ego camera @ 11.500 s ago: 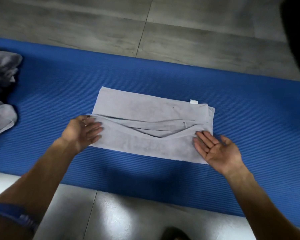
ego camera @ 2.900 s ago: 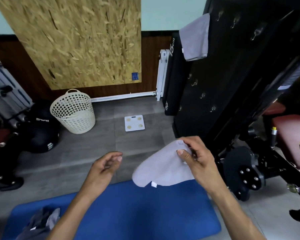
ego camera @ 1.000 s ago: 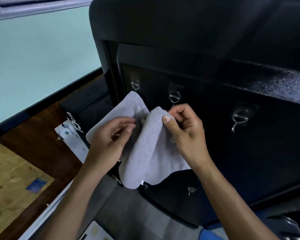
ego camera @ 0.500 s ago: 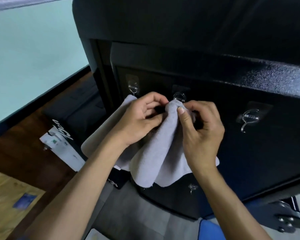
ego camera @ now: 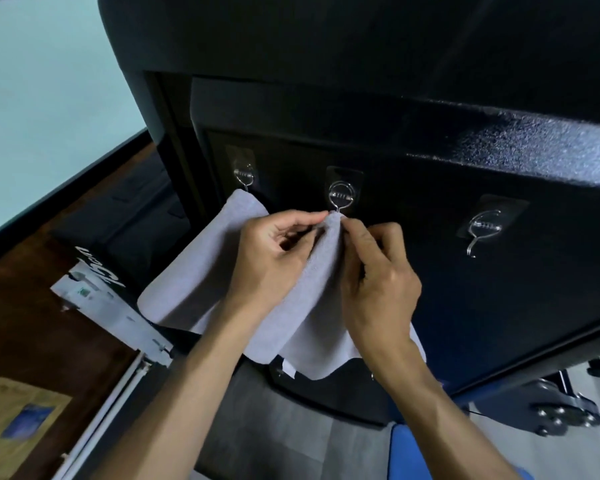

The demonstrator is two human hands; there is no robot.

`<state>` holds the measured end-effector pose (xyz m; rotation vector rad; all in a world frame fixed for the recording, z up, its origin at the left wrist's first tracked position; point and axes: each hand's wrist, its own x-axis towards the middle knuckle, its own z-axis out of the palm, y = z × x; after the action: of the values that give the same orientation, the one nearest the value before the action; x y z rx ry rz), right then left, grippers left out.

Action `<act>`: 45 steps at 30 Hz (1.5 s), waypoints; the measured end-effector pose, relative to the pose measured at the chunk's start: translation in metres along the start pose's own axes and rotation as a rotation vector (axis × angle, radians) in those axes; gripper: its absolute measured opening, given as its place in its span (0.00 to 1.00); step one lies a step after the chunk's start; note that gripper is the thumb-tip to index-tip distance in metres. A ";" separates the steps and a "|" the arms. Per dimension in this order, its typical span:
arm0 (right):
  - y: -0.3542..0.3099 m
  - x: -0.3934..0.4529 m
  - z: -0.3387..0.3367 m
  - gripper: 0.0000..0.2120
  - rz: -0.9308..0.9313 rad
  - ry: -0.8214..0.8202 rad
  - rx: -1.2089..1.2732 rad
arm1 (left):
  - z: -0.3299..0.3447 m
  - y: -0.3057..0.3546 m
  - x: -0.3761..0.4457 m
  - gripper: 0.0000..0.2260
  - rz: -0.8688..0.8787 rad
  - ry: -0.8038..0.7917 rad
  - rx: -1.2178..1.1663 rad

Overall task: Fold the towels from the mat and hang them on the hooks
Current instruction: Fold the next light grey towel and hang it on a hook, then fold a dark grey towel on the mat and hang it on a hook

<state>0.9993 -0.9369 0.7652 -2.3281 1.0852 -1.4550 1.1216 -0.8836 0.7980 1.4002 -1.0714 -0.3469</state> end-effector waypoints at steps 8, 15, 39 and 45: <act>-0.007 -0.003 -0.001 0.19 0.031 -0.043 -0.175 | 0.000 0.004 -0.024 0.14 -0.065 -0.072 0.080; 0.005 -0.093 -0.023 0.25 0.207 -0.135 -0.114 | -0.024 -0.031 -0.103 0.15 -0.111 -0.102 0.151; -0.001 -0.541 -0.317 0.29 1.502 0.232 -0.243 | 0.317 0.045 -0.448 0.23 0.065 -1.373 0.014; 0.028 -0.592 -0.412 0.34 1.662 0.362 -0.217 | 0.435 0.113 -0.568 0.23 0.223 -1.606 -0.031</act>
<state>0.4916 -0.4753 0.5417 -0.4714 2.3420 -0.9132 0.4505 -0.6989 0.5962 0.7501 -2.4207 -1.4219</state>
